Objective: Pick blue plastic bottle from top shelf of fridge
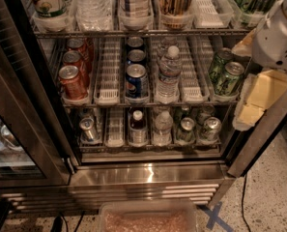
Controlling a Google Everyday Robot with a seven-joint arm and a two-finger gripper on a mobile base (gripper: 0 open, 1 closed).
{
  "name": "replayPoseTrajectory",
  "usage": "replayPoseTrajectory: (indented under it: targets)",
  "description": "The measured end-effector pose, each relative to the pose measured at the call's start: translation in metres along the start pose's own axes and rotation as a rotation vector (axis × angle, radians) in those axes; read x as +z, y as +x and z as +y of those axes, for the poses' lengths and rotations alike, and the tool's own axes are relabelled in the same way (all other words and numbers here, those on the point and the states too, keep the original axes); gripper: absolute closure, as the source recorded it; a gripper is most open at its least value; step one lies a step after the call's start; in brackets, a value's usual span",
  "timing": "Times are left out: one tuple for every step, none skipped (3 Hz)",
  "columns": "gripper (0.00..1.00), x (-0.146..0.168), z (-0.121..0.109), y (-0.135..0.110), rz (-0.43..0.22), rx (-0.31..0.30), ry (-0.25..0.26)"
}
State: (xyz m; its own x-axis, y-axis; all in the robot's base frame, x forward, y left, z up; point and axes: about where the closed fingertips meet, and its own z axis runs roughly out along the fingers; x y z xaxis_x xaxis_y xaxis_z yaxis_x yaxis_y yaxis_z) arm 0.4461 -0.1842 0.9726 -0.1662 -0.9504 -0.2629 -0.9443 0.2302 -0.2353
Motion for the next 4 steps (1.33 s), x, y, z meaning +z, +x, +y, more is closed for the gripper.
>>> replayPoseTrajectory:
  targets:
    - [0.0,0.0,0.0,0.0,0.0,0.0,0.0]
    - [0.0,0.004,0.01,-0.016,-0.081,0.009,0.008]
    - [0.0,0.003,0.02,-0.059,-0.22,0.013,0.039]
    - [0.0,-0.006,0.026,-0.109,-0.335,0.003,0.061]
